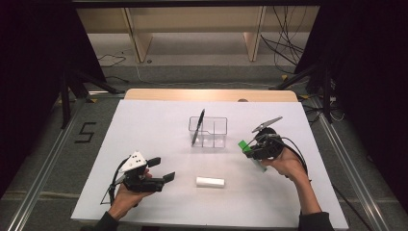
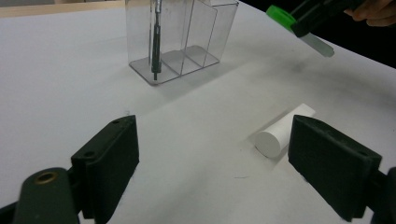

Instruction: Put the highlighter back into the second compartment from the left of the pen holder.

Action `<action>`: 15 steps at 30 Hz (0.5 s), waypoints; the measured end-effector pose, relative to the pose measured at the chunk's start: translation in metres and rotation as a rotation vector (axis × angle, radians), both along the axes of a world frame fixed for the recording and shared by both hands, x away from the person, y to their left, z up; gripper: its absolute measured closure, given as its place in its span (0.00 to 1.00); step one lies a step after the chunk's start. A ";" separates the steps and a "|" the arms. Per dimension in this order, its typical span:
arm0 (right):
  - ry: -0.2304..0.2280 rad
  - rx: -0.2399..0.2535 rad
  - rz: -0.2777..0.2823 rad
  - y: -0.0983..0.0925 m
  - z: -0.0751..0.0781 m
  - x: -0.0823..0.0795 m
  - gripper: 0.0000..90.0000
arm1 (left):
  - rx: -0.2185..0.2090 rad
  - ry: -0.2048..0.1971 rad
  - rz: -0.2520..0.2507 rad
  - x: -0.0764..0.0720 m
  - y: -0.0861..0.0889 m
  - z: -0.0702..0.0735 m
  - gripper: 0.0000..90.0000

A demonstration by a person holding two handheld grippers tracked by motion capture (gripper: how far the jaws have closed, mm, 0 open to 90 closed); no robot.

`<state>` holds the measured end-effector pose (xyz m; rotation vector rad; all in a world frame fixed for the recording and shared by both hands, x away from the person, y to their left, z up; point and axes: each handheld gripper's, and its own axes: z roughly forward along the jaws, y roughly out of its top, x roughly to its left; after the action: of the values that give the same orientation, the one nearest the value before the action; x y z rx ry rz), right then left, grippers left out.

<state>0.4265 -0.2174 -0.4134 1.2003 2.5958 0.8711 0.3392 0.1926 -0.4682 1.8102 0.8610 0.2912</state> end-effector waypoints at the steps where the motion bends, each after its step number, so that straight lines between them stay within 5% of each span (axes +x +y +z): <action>1: -0.024 0.027 -0.015 0.000 0.002 0.000 0.75 | -0.001 0.000 0.000 0.000 0.000 0.000 0.18; 8: -0.173 0.170 -0.100 0.007 0.017 0.001 0.75 | -0.001 0.001 0.000 0.000 0.000 0.000 0.18; 15: -0.273 0.220 -0.138 0.026 0.030 0.008 0.75 | -0.005 -0.001 -0.003 0.000 0.000 0.000 0.18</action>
<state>0.4341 -0.1913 -0.3836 1.1982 2.2209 1.2209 0.3390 0.1926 -0.4680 1.8067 0.8570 0.2878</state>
